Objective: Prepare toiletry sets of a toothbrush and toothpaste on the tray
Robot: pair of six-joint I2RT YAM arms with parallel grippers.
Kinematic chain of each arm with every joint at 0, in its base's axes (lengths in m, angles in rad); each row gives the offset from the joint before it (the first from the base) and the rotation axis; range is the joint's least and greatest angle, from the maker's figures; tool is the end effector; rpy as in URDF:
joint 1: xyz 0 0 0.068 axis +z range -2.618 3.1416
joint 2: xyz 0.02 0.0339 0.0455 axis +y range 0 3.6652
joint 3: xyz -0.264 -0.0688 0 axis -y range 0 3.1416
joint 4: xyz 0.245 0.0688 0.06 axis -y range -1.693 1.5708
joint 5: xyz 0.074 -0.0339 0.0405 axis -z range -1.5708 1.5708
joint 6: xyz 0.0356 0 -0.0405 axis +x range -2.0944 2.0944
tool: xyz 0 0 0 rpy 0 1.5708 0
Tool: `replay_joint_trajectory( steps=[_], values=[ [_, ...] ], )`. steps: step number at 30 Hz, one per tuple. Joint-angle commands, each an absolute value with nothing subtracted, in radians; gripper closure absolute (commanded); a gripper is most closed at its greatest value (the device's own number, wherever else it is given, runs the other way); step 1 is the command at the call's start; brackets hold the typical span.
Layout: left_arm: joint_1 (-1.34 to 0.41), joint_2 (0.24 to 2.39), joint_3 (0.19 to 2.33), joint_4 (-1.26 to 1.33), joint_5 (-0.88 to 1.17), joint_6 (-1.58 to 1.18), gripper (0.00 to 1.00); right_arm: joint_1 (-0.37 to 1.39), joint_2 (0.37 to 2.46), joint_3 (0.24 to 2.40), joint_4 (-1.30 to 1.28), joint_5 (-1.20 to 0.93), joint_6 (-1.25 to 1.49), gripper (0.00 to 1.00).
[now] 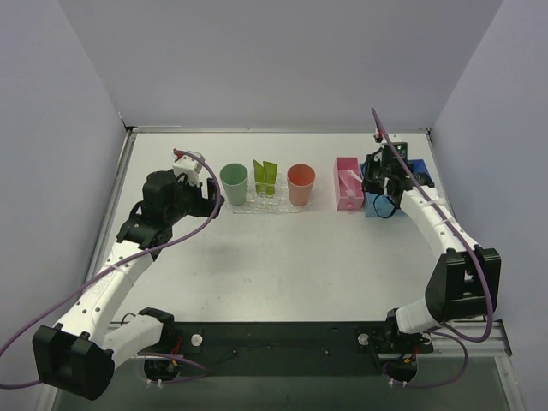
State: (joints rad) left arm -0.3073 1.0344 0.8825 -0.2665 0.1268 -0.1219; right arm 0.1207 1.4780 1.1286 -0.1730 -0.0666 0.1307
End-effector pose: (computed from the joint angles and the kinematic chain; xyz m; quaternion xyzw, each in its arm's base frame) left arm 0.2238 -0.0757 0.3182 0.1118 0.8301 -0.1677 0.5200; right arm 0.3384 0.0434 0.2942 -0.0123 0.8653 0.0913 0.4927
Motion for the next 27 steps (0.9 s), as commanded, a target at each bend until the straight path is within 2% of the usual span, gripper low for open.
replay_joint_trajectory(
  steps=[1, 19, 27],
  values=[
    [-0.313, 1.014, 0.897, -0.249, 0.124, -0.114, 0.14, 0.129, 1.419, 1.143, -0.221, -0.058, 0.126, 1.0],
    [-0.314, 1.034, 0.894, -0.239, 0.15, -0.115, 0.14, 0.13, 1.166, 1.134, -0.337, -0.071, 0.127, 1.0],
    [-0.314, 1.04, 0.894, -0.235, 0.15, -0.118, 0.14, 0.132, 1.053, 1.123, -0.365, -0.164, 0.184, 1.0]
  ],
)
